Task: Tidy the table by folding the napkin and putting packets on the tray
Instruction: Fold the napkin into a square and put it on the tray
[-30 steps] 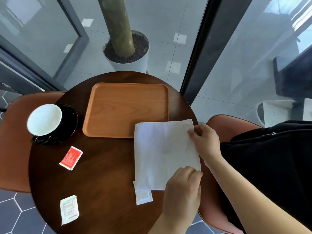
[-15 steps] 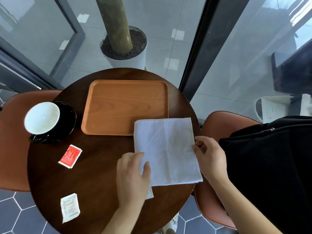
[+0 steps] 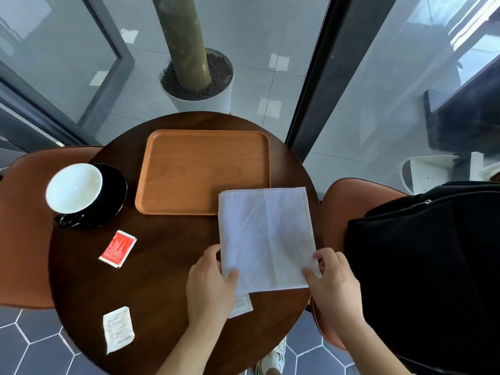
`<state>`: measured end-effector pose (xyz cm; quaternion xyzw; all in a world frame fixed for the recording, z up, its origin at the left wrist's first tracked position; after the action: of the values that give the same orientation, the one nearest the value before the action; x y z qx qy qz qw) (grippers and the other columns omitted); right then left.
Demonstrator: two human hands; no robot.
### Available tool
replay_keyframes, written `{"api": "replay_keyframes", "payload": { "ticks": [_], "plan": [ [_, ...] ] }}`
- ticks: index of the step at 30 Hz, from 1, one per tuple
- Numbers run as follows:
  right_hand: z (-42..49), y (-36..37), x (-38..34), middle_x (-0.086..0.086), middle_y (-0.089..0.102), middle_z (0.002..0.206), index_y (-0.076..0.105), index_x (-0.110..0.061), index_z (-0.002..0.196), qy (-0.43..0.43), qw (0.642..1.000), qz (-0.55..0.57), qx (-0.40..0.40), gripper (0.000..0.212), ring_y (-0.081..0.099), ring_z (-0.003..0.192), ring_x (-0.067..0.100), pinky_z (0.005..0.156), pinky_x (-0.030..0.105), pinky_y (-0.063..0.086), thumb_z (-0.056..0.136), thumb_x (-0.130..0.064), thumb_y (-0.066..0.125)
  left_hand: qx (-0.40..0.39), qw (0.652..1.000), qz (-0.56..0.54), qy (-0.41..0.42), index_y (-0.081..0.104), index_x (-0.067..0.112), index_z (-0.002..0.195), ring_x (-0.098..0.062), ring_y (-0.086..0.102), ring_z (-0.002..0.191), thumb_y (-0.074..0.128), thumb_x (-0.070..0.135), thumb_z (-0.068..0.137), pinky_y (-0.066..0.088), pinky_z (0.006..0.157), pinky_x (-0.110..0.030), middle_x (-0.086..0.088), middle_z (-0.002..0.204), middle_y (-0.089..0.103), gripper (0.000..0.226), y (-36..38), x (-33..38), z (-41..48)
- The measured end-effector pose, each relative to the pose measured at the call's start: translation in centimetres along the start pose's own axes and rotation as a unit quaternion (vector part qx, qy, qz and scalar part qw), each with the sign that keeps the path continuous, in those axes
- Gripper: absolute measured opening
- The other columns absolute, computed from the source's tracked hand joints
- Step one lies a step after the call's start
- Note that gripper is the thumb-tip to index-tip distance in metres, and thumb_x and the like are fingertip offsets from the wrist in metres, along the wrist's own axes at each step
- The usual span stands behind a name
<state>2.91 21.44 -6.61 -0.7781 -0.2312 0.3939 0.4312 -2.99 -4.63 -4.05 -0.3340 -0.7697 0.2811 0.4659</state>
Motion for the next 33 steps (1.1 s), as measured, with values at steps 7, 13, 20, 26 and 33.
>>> {"api": "replay_keyframes", "payload": {
  "ticks": [7, 13, 20, 26, 33],
  "plan": [
    [-0.5, -0.5, 0.1, -0.016, 0.046, 0.083, 0.055, -0.034, 0.099, 0.031, 0.999, 0.01, -0.007, 0.035, 0.051, 0.064, 0.001, 0.049, 0.009, 0.028, 0.079, -0.022, 0.081, 0.021, 0.993, -0.116, -0.032, 0.061, 0.032, 0.117, -0.008, 0.063, 0.069, 0.071, 0.011, 0.085, 0.047, 0.06, -0.021, 0.007, 0.076, 0.063, 0.04, -0.8, -0.8, 0.0],
    [-1.0, -0.5, -1.4, -0.009, 0.052, 0.079, 0.059, -0.034, 0.084, 0.01, 0.998, 0.063, -0.03, 0.038, 0.056, 0.065, 0.006, 0.057, 0.013, 0.04, 0.07, -0.013, 0.086, 0.04, 0.978, -0.196, -0.053, 0.06, 0.04, 0.104, -0.005, 0.062, 0.074, 0.071, 0.006, 0.083, 0.044, 0.061, -0.021, 0.007, 0.08, 0.064, 0.042, -2.2, -1.5, 0.4],
    [-1.6, 0.9, -3.8, -0.001, 0.059, 0.079, 0.066, -0.038, 0.074, -0.006, 0.988, 0.141, -0.061, 0.039, 0.06, 0.069, 0.013, 0.066, 0.009, 0.044, 0.065, -0.005, 0.084, 0.087, 0.962, -0.255, -0.047, 0.075, 0.025, 0.087, 0.0, 0.063, 0.063, 0.072, -0.008, 0.071, 0.045, 0.059, -0.007, 0.001, 0.065, 0.067, 0.037, -5.3, -4.4, 0.5],
    [-3.1, 1.8, -5.6, 0.005, 0.064, 0.07, 0.075, -0.019, 0.077, 0.053, 0.959, 0.267, -0.079, 0.022, 0.061, 0.061, 0.02, 0.068, 0.042, 0.063, 0.071, 0.002, 0.079, 0.087, 0.944, -0.312, -0.069, 0.077, 0.012, 0.08, -0.001, 0.064, 0.066, 0.071, -0.015, 0.069, 0.041, 0.061, 0.002, -0.011, 0.065, 0.069, 0.03, -7.6, -7.9, 0.5],
    [-6.1, 4.2, -7.3, 0.008, 0.064, 0.058, 0.076, -0.004, 0.072, 0.127, 0.916, 0.378, -0.049, 0.02, 0.06, 0.049, 0.011, 0.047, 0.029, 0.055, 0.067, 0.015, 0.081, 0.027, 0.939, -0.338, -0.055, 0.076, 0.007, 0.084, -0.008, 0.069, 0.072, 0.073, -0.014, 0.074, 0.043, 0.065, 0.001, -0.013, 0.076, 0.073, 0.023, -9.4, -12.7, 0.4]
  ]
}}
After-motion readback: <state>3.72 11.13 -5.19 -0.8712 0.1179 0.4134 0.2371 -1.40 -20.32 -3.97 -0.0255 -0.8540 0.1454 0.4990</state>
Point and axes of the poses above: each hand's wrist, its own z-axis towards the middle knuckle, its own y-axis out of the palm, x = y × z, the point moved 8 cm from there along z, towards the middle knuckle
